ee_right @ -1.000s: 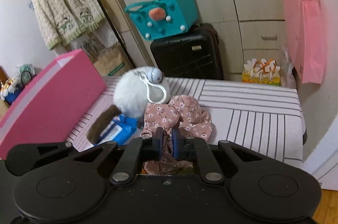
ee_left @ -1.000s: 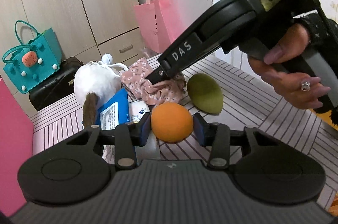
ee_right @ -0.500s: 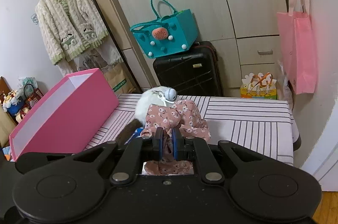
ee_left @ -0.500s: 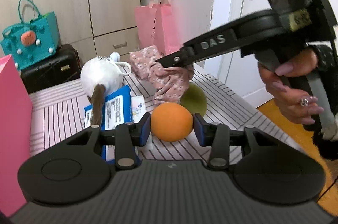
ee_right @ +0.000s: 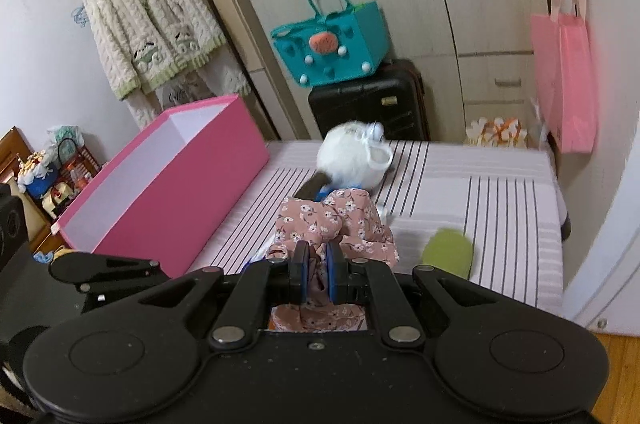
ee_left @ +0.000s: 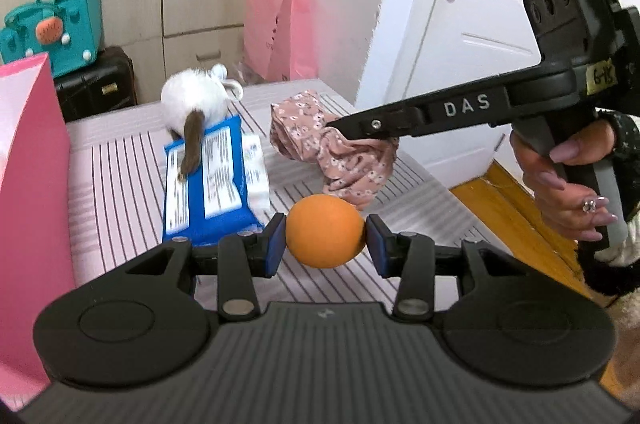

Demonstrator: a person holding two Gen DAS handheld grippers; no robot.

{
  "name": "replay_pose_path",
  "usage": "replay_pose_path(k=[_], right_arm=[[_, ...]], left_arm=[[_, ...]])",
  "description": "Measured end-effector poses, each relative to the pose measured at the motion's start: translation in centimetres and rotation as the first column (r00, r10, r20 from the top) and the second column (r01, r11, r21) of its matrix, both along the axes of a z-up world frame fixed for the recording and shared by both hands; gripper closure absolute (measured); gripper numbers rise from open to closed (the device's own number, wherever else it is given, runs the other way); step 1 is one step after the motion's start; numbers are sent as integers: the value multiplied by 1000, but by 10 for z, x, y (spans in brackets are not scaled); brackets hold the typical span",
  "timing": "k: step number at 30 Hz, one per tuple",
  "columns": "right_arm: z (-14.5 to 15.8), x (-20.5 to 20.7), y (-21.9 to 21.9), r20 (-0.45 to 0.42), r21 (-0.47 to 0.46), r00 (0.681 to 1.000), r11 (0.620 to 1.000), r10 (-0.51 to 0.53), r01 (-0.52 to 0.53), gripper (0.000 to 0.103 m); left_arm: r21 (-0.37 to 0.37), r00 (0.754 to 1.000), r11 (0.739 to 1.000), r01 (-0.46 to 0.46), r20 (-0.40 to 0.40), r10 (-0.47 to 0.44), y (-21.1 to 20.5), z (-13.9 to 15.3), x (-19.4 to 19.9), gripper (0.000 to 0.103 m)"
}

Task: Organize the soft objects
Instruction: 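Grasp the orange sponge egg with the left tool while the right tool holds the scrunchie, then carry both held items into the pink box and open both tools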

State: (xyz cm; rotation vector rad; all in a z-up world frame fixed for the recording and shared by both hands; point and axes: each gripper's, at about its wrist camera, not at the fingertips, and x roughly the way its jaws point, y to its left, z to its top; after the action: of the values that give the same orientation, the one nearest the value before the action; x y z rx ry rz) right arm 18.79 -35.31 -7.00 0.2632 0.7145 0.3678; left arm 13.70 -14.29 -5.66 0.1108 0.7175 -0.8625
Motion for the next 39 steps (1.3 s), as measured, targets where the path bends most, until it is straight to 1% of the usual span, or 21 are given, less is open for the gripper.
replay_pose_path(k=[7,11,18,20,22,24,26,29,32,39], right_arm=[[-8,-32,13,-91,23,995,999,32,-30,91],[-11,-48,24,-141,38,988,998,57,-52,91],[-15,-75,46,-195,124,975,988,111,-88,91],[-15,-80,54,-205,146,969,983,135,-106,91],[-14,-83,61,-212,172,962,976,170,-134,91],[-13,-85,68,-224,218,951,962,213,-164,91],[-11,-86,75,-225,243,944,952,240,-184,91],[-7,-86,84,-228,260,935,942,273,-211,91],[1,-84,96,-224,276,925,931,306,-241,91],[28,-72,127,-164,286,904,896,394,-339,91]], left_arm=[[17,994,999,32,-104,-30,27,-1,-16,61],[6,979,997,74,-193,-71,46,3,-19,61],[61,963,996,68,-263,-50,86,10,-31,61],[62,957,996,66,-288,-45,96,12,-35,61],[48,946,997,65,-320,-46,106,14,-41,61],[45,947,997,63,-318,-45,113,16,-48,61],[51,952,997,63,-302,-44,120,21,-56,61],[62,953,996,64,-299,-43,132,27,-64,61],[82,963,995,47,-269,-24,147,37,-71,61],[87,980,996,-14,-194,31,180,62,-70,61]])
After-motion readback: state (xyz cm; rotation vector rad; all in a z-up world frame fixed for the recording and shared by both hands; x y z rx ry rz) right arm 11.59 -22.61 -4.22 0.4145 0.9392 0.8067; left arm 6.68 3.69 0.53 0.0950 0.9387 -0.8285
